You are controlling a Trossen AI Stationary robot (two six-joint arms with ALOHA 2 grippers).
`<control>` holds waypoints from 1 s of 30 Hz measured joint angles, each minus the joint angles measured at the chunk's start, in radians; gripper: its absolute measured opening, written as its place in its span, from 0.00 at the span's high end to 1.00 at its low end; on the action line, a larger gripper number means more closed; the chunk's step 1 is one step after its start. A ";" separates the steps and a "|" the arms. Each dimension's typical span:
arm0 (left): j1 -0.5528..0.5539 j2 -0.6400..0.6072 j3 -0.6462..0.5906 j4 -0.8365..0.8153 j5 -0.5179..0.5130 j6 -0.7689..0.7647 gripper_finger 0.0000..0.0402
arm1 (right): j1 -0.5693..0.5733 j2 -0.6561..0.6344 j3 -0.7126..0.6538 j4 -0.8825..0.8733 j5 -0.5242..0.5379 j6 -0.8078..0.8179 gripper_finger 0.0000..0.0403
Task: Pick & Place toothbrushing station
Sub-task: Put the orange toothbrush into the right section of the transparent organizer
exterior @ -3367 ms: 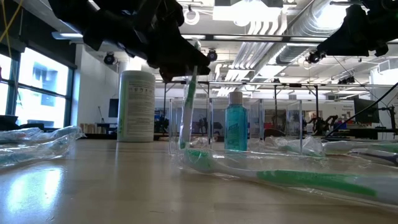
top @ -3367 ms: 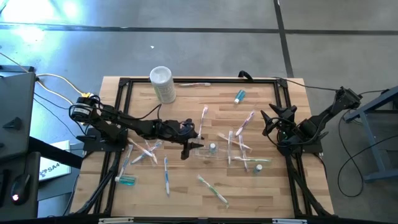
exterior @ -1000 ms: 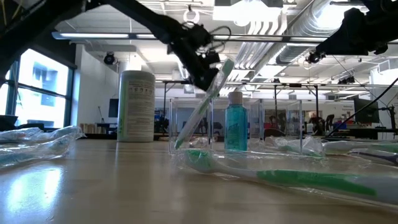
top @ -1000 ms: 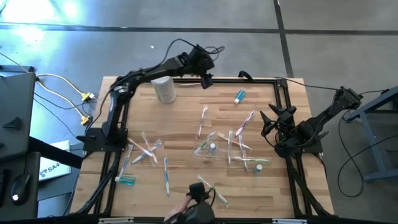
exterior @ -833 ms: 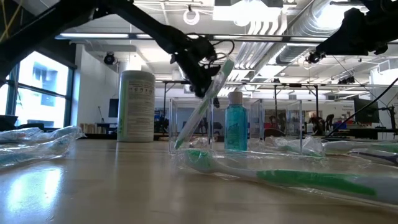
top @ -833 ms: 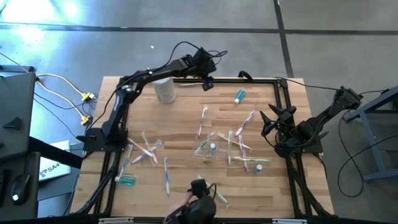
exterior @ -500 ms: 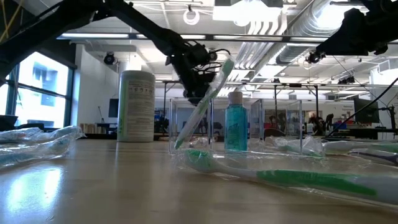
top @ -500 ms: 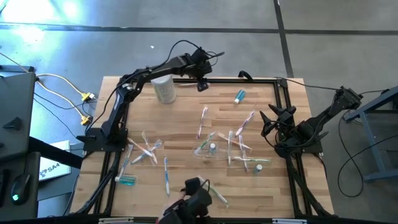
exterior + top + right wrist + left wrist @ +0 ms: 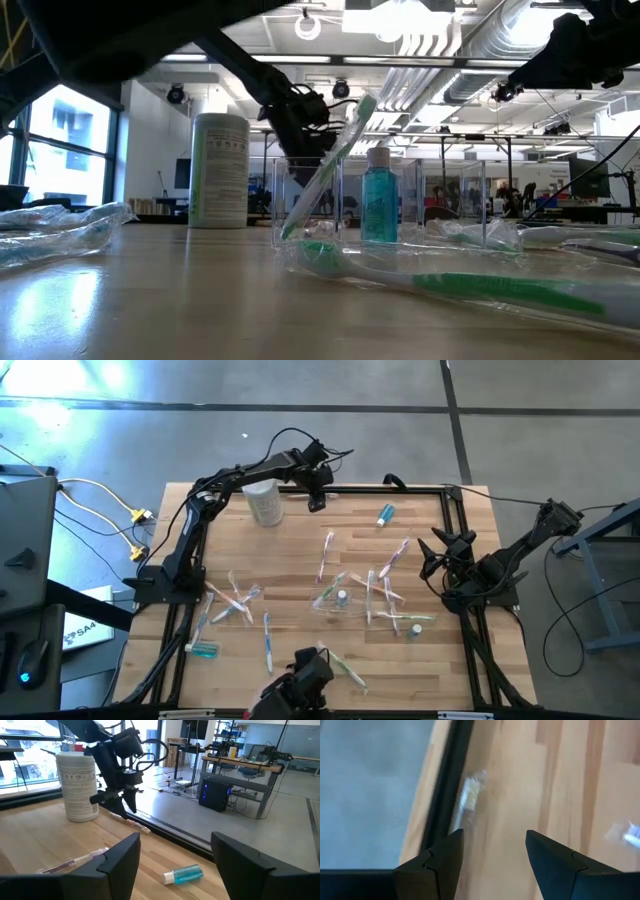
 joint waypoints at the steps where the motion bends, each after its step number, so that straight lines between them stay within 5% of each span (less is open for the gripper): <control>1: 0.000 0.006 0.000 0.004 0.002 -0.001 0.48 | 0.000 0.000 0.000 0.000 0.000 0.000 0.41; 22: 0.013 0.124 0.004 -0.038 0.030 -0.047 0.49 | 0.000 0.000 0.000 0.000 0.000 0.000 0.41; 30: 0.013 0.126 0.004 -0.130 0.040 -0.016 0.72 | 0.000 0.000 0.000 0.000 0.000 0.000 0.41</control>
